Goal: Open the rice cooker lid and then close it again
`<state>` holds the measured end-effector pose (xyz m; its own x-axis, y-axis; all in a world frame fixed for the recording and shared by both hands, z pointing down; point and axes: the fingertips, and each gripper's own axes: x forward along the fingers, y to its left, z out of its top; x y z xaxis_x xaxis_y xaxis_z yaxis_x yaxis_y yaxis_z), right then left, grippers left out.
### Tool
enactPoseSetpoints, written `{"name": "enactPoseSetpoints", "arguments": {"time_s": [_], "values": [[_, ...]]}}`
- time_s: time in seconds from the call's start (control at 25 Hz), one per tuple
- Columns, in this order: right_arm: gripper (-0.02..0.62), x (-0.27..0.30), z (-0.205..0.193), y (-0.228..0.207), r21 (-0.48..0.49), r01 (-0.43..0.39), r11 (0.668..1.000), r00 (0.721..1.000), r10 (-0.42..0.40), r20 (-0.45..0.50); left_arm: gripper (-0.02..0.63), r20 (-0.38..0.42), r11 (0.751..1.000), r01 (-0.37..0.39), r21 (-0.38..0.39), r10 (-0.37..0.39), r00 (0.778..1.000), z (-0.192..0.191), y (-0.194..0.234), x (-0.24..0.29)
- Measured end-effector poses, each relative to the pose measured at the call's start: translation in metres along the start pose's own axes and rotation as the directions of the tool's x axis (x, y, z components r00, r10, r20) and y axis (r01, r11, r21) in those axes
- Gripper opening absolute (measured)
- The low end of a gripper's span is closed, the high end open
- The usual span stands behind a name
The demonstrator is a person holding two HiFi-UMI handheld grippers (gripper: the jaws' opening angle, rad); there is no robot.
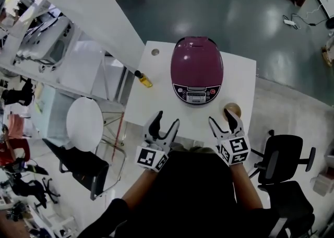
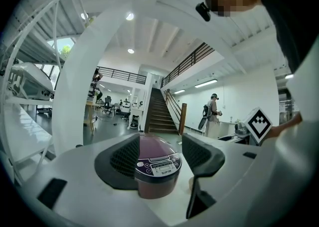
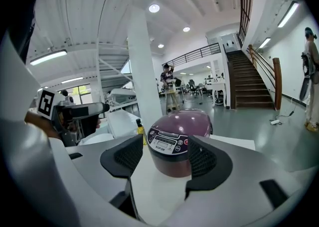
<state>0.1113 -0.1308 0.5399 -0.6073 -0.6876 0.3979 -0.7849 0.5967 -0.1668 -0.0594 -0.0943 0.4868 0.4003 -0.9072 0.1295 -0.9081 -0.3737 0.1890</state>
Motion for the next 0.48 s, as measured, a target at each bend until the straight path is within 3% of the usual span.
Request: {"name": "enactPoseSetpoints", "arguments": {"time_s": [0.28, 0.48], "values": [[0.241, 0.027, 0.02, 0.003, 0.019, 0.019, 1.0, 1.0, -0.019, 0.015, 0.241, 0.008, 0.999, 0.035, -0.023, -0.035, 0.999, 0.007, 0.02, 0.017], [0.129, 0.044, 0.039, 0.014, 0.025, 0.021, 0.999, 0.999, -0.022, 0.03, 0.241, -0.006, 0.996, 0.091, -0.026, -0.091, 0.996, 0.012, 0.034, 0.03]]}}
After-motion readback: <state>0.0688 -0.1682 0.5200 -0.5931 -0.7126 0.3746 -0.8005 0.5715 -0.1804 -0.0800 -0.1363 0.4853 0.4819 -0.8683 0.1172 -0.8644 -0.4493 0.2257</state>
